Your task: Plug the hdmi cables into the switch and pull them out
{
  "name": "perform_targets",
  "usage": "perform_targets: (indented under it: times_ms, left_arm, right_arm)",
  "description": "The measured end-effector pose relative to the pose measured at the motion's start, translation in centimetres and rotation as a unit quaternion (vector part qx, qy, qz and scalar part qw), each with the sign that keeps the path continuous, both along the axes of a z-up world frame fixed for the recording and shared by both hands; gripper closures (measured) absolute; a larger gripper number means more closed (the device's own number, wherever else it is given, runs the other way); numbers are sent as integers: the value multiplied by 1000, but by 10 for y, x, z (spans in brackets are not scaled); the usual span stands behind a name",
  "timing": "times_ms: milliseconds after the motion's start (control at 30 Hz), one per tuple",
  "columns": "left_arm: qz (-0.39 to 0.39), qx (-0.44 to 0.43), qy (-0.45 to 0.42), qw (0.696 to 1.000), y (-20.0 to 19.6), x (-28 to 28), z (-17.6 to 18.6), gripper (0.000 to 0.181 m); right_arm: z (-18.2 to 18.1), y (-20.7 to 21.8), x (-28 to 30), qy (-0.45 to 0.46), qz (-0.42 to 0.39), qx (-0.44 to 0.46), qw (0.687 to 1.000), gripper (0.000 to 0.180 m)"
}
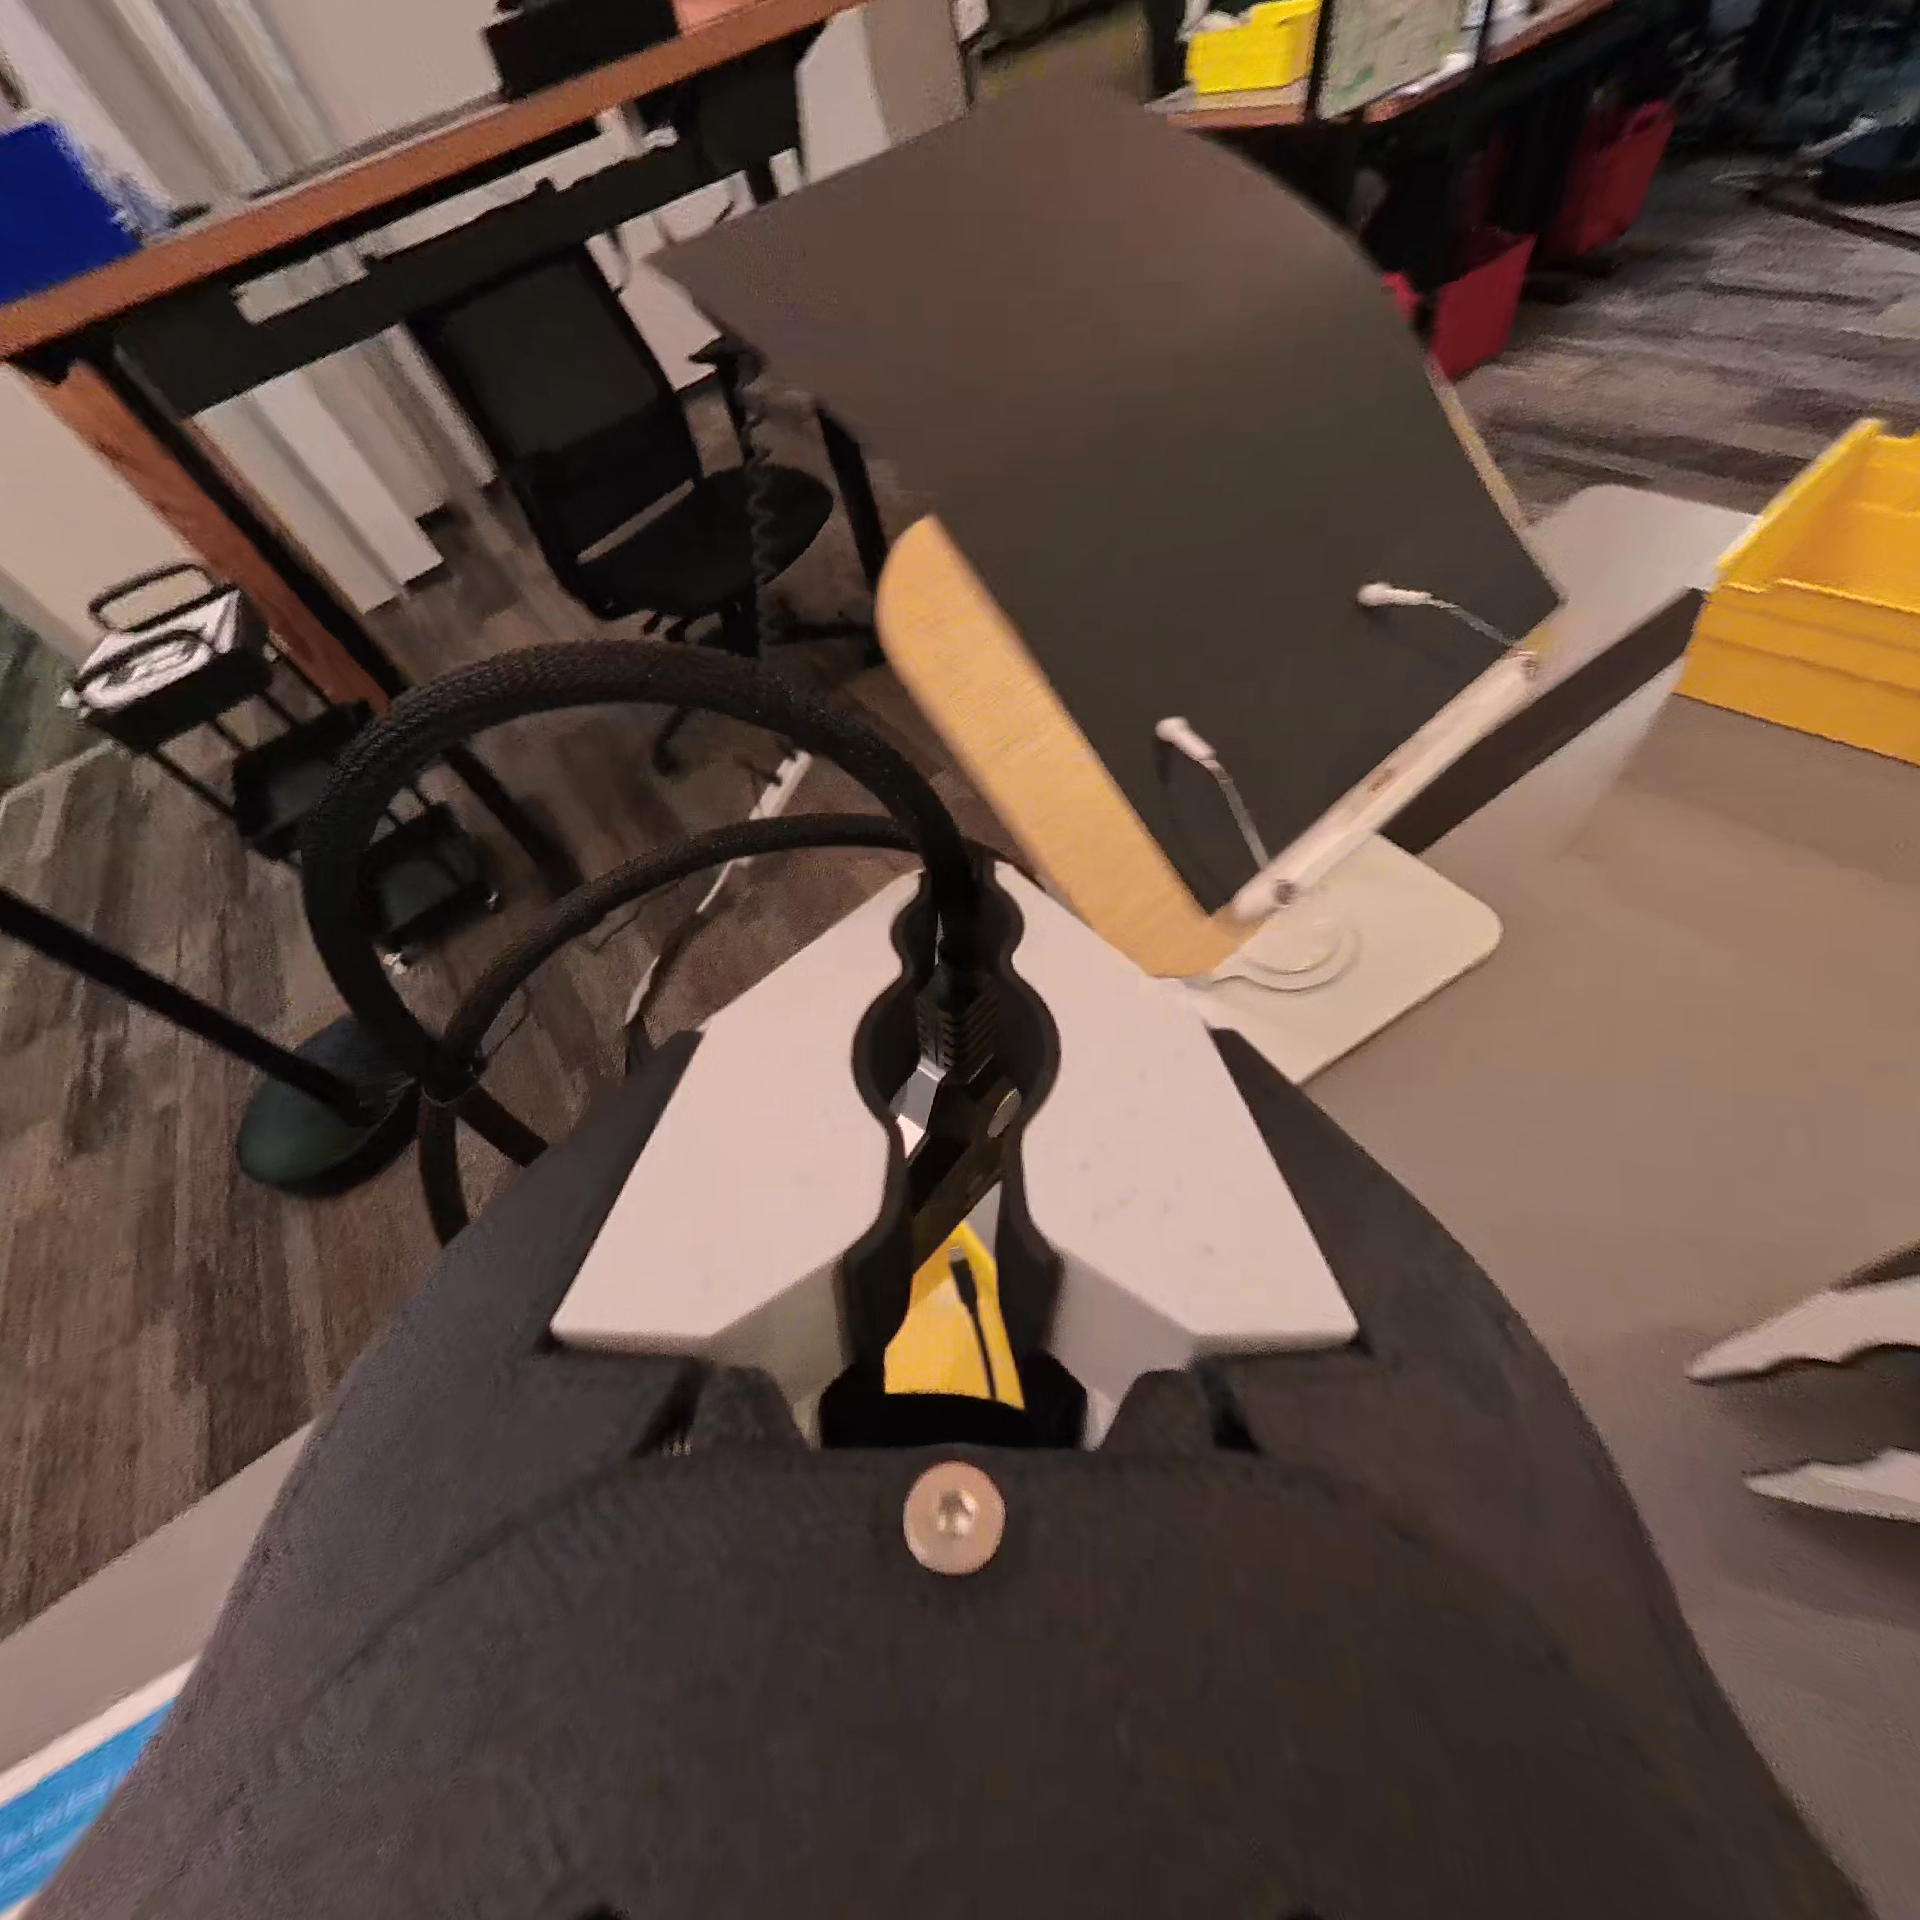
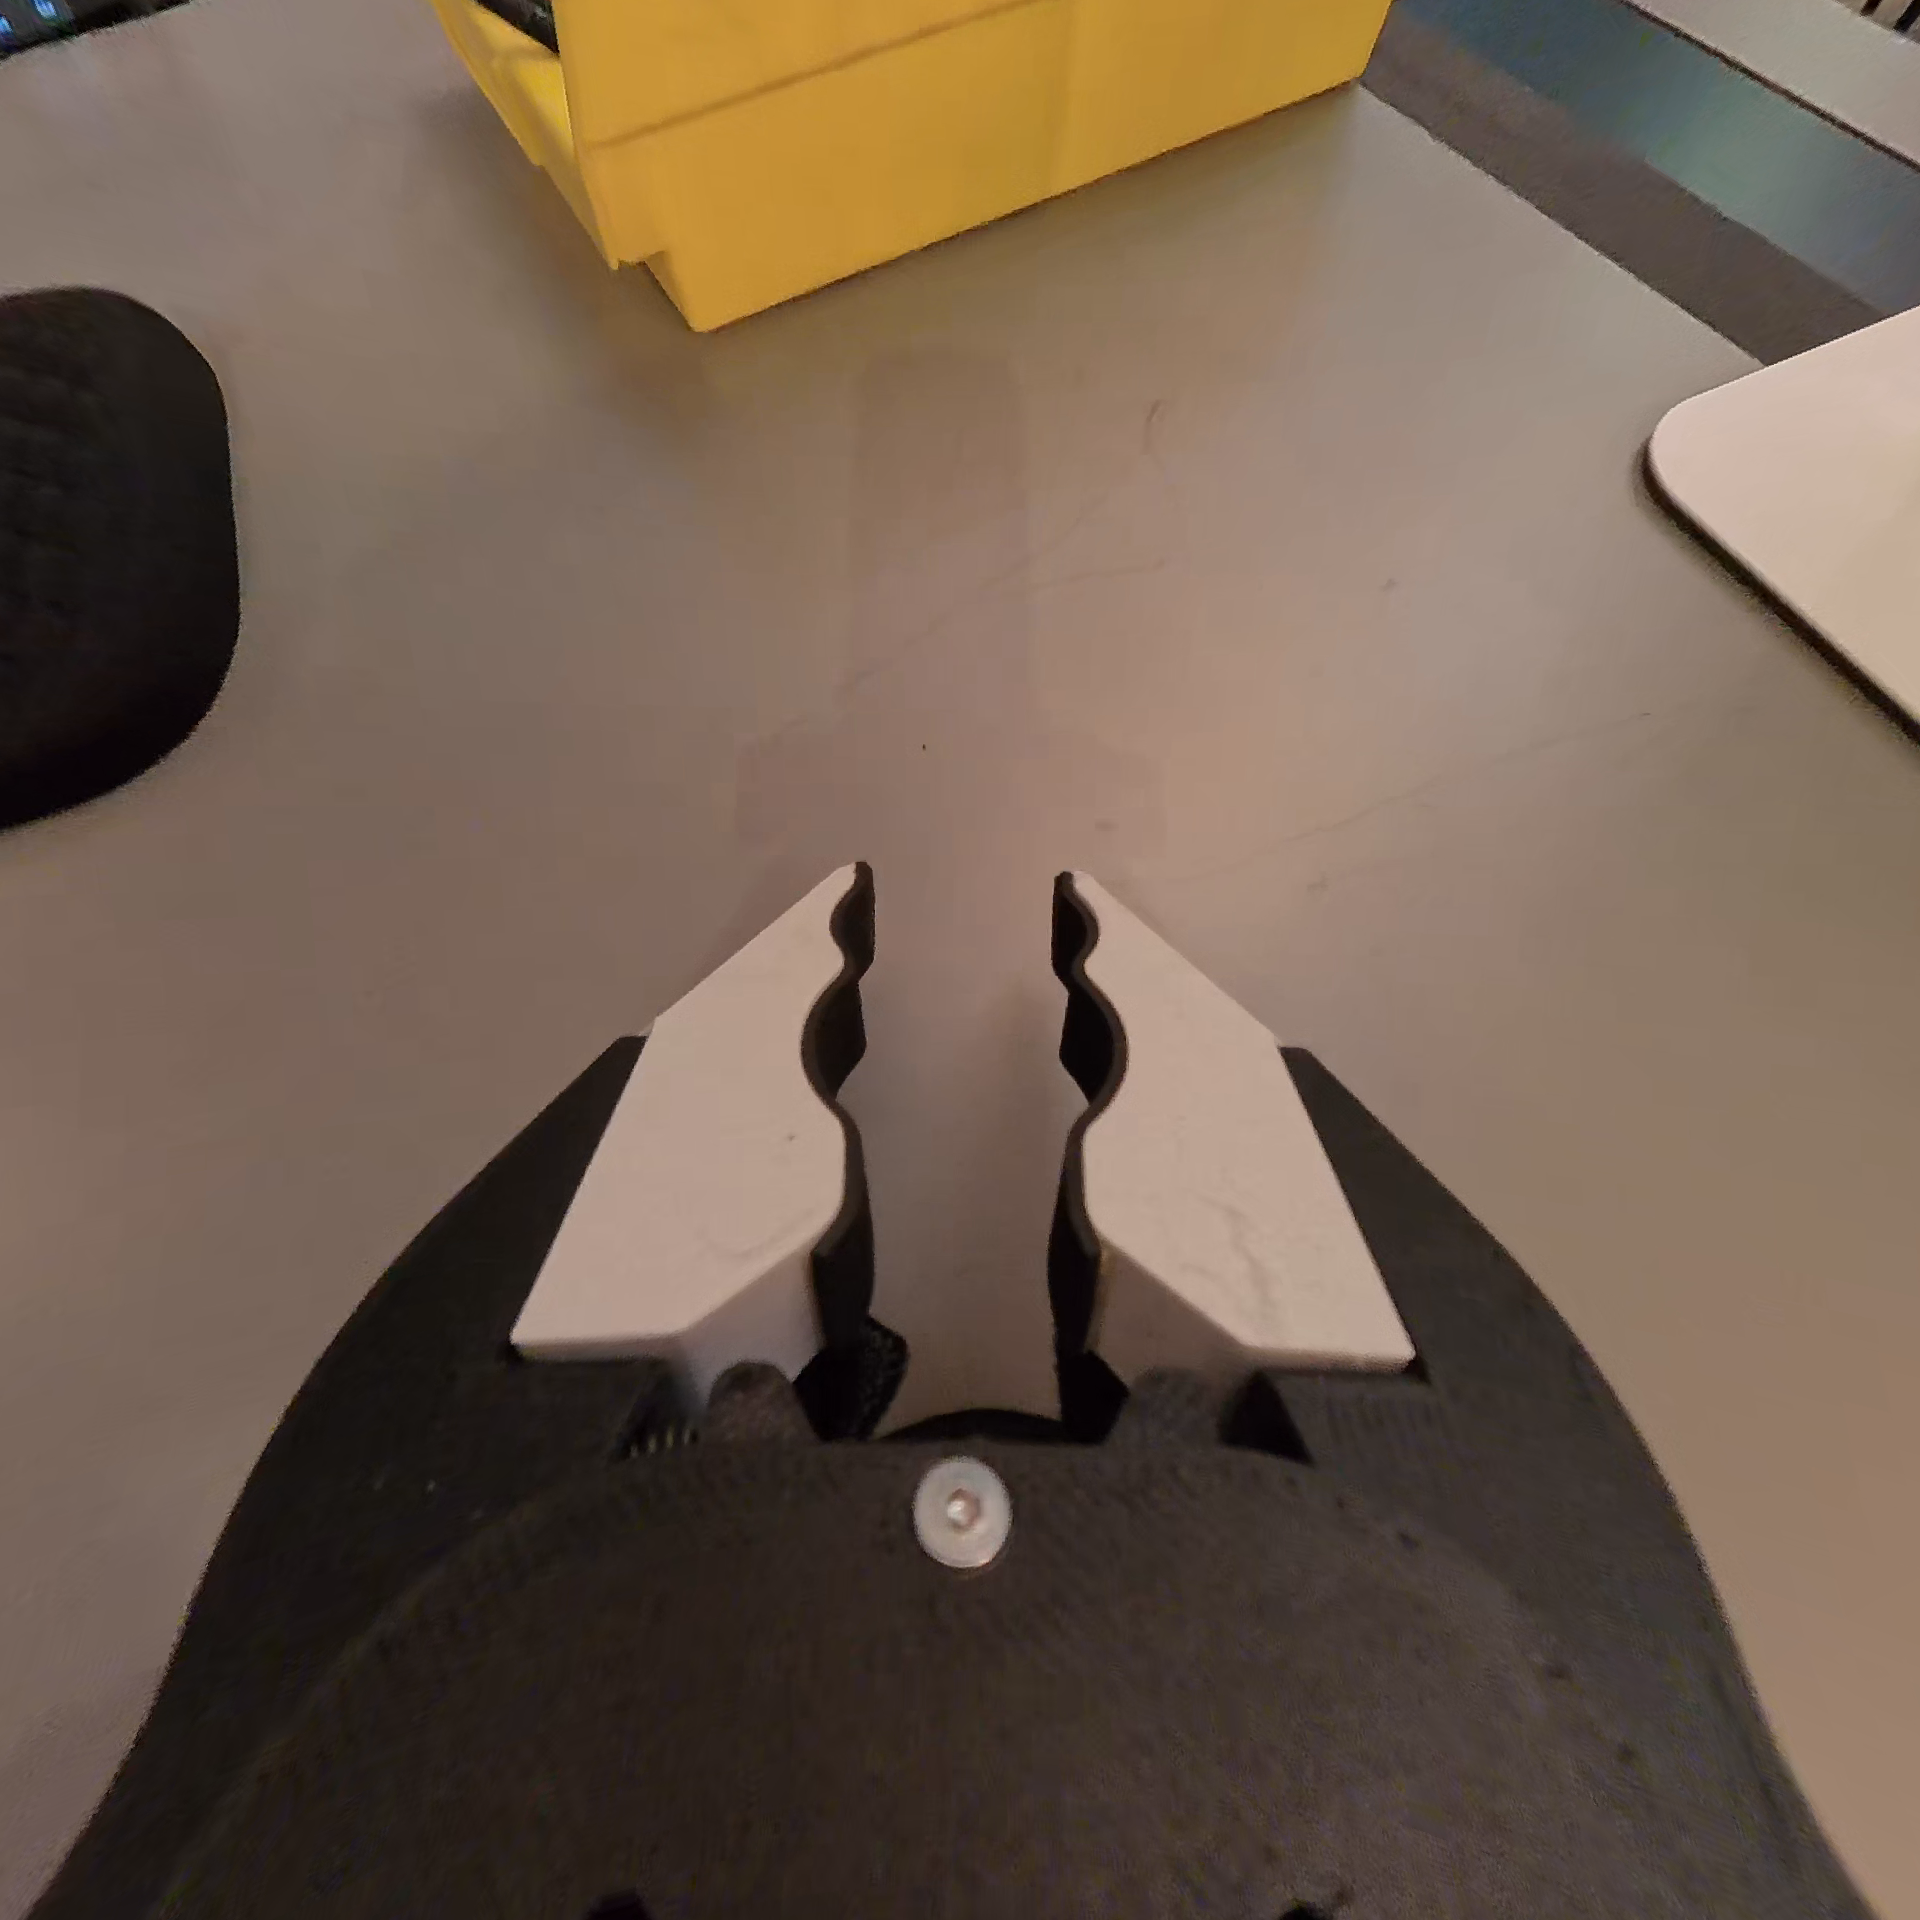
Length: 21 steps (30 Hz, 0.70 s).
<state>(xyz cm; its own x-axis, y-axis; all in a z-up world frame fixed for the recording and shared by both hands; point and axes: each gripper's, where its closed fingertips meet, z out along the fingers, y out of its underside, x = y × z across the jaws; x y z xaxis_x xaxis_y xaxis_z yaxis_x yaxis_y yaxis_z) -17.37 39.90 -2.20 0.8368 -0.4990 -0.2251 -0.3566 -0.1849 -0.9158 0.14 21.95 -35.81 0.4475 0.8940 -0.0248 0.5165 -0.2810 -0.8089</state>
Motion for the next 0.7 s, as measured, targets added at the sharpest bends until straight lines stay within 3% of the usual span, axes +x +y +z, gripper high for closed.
perform_targets:
  times_ms: [167, 300, 467, 700]
  left_arm:
    - [-88, -9, 23, 996, -44, 61, 6, 175]
    - [-161, -38, 43, 985, -81, 111, -11, 174]
    - [-245, -86, 79, 962, -121, 172, -53, 176]
    - [-337, -184, 153, 911, -151, 239, -149, 176]
  right_arm:
    - [7, 8, 10, 6, -15, 6, 1000, 147]
    - [20, 23, 29, 16, -46, 18, 999, 147]
    - [36, 52, 73, 31, -124, 34, 991, 147]
    - [62, 91, 156, 75, -257, 52, 962, 149]
